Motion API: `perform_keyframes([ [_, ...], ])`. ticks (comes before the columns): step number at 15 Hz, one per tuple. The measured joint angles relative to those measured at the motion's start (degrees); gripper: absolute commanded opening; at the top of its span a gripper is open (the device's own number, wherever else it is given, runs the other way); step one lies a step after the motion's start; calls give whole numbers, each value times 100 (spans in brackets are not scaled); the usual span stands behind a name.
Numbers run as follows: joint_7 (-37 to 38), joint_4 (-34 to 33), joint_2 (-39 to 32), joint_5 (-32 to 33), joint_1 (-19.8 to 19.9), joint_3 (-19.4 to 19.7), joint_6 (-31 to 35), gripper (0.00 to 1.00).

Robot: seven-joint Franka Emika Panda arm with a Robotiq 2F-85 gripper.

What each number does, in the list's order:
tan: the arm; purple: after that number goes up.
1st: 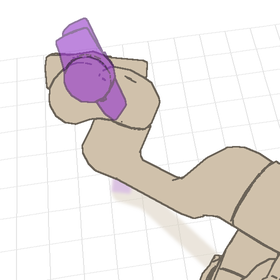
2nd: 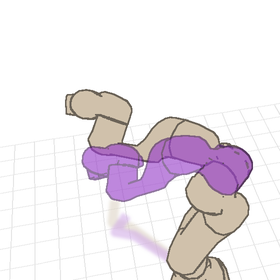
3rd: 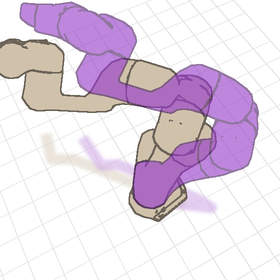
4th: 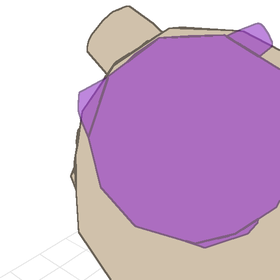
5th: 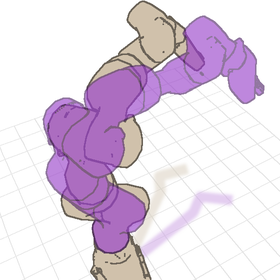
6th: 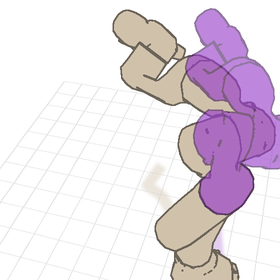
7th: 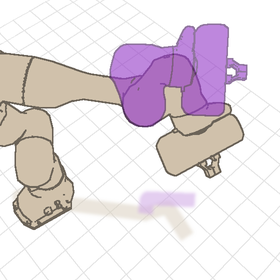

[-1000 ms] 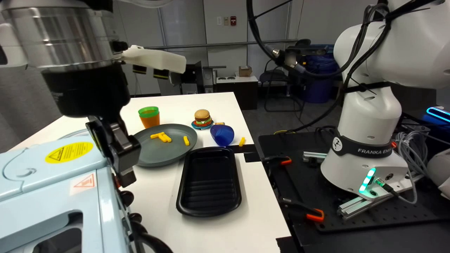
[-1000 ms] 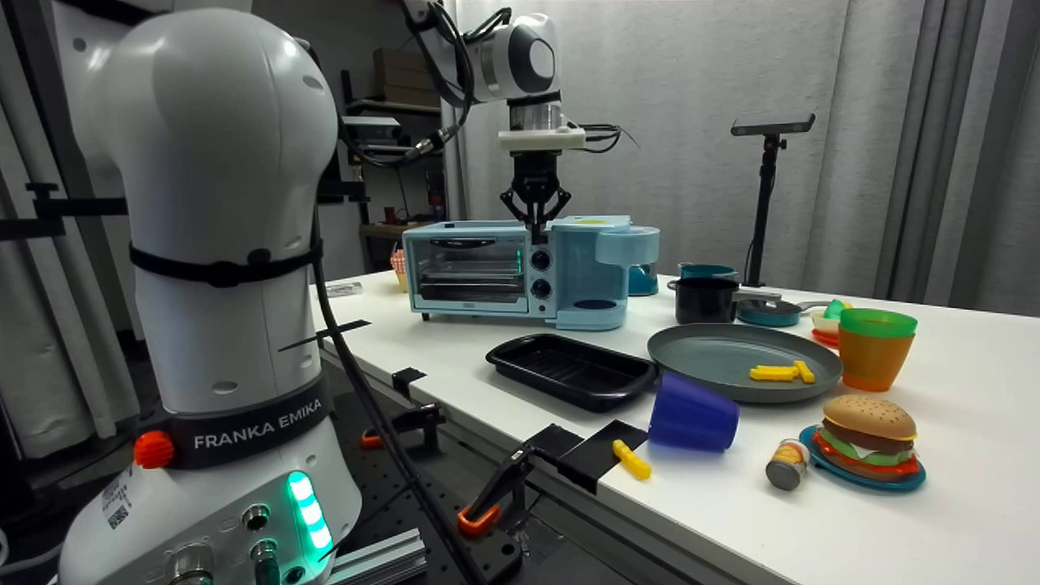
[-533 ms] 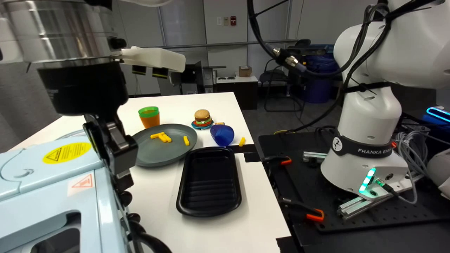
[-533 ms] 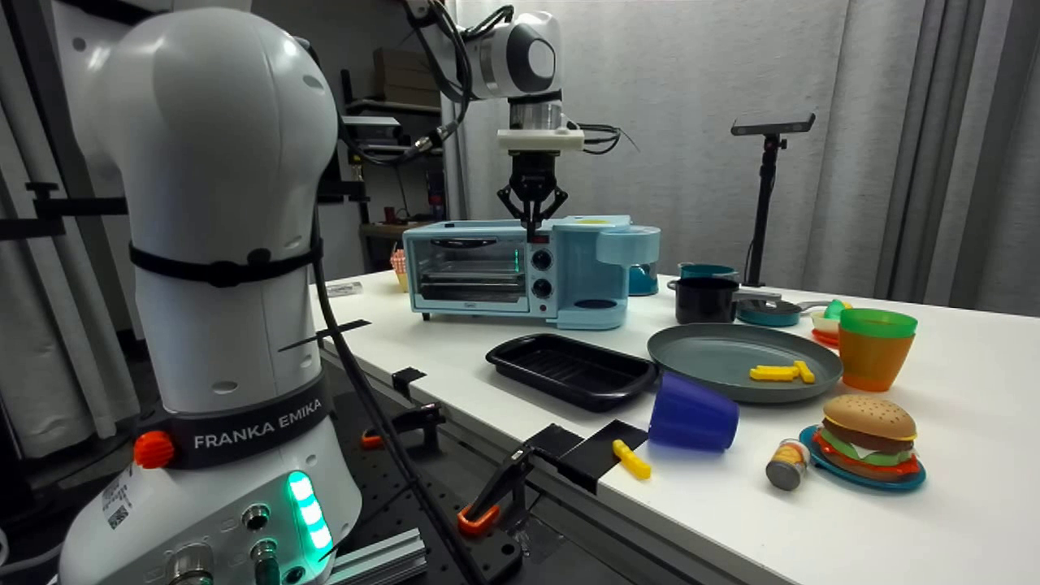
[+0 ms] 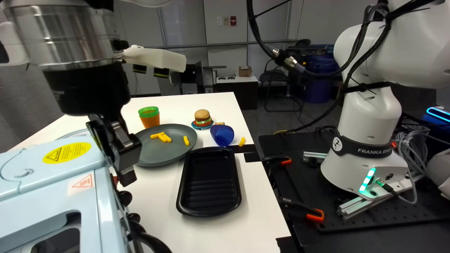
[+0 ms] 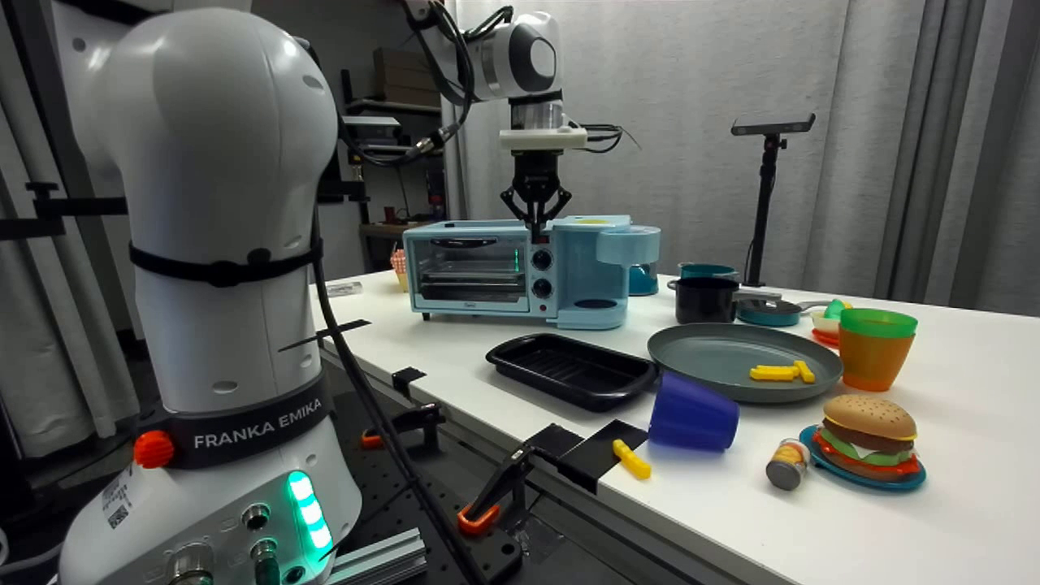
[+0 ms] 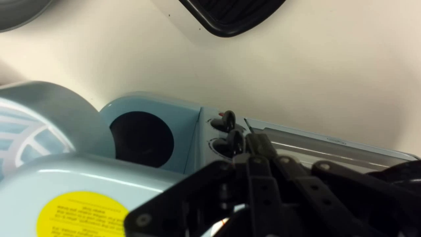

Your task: Turn the topmost black button on the blue machine

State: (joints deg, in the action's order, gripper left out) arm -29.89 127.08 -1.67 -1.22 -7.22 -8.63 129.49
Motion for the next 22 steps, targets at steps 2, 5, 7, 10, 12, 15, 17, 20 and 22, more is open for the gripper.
perform_keyframes([
  [2, 132, 56, 25, 243, 5, 47, -14, 0],
  [5, 364, 147, 95, 534, 20, 116, -54, 0],
  [7, 520, 221, 189, 613, 26, 158, -133, 0],
  [10, 786, 330, 414, 626, 41, 223, -305, 0],
  [12, 980, 425, 627, 626, 59, 266, -423, 0],
  [15, 1251, 596, 1006, 625, 86, 341, -565, 0],
  [17, 1407, 741, 1279, 624, 105, 407, -628, 0],
  [20, 1612, 996, 1695, 623, 152, 513, -722, 0],
  [22, 1731, 1193, 1981, 623, 207, 582, -776, 0],
])
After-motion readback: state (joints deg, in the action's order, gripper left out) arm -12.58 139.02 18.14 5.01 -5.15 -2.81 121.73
